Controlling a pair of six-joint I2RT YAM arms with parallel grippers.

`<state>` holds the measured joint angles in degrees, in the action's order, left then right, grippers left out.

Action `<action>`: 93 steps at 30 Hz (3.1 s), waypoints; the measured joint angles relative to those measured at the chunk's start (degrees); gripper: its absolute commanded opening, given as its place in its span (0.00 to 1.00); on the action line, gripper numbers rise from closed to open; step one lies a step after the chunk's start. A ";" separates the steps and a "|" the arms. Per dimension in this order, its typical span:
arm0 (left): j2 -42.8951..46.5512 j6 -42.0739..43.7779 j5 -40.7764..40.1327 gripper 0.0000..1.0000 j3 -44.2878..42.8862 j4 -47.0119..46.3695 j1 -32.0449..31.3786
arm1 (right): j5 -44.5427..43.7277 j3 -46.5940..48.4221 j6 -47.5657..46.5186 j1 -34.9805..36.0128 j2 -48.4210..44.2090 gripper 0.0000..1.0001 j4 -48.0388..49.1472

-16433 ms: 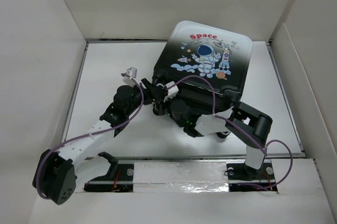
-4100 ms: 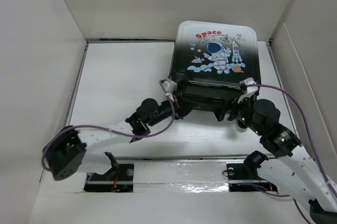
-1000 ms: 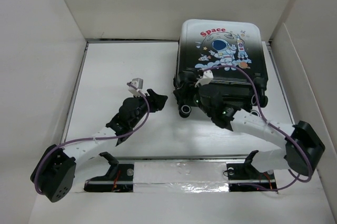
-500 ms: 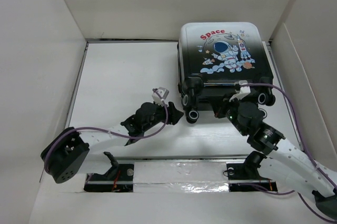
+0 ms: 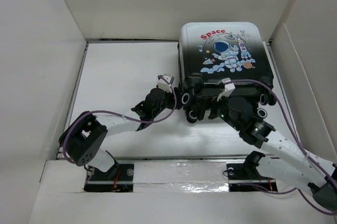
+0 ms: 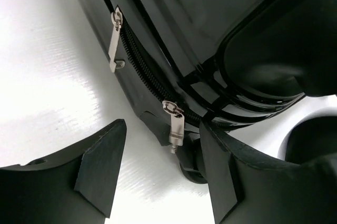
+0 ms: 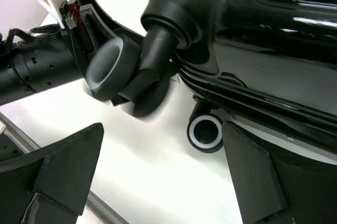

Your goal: Pack the luggage

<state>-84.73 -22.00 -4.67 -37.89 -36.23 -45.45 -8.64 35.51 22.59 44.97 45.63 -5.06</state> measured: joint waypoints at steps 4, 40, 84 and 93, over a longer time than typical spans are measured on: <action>-0.39 0.96 0.39 0.52 -0.48 -0.39 0.20 | 1.05 2.14 -0.07 0.00 6.51 1.00 3.80; 3.45 3.13 13.44 0.49 0.79 -1.73 2.40 | -2.43 -1.60 -0.37 -2.29 -3.63 0.00 -3.10; -12.66 12.31 0.94 0.00 -8.17 -5.79 1.01 | -1.55 11.39 -1.01 -3.76 19.04 0.98 0.50; -12.66 14.38 -0.52 0.00 -8.17 -8.20 2.08 | -10.75 18.34 3.34 -2.99 26.16 0.09 -2.93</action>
<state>-97.38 -7.62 -5.19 -46.06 -44.42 -43.38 -19.40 53.84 25.93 41.98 71.79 -7.99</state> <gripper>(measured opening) 0.003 0.557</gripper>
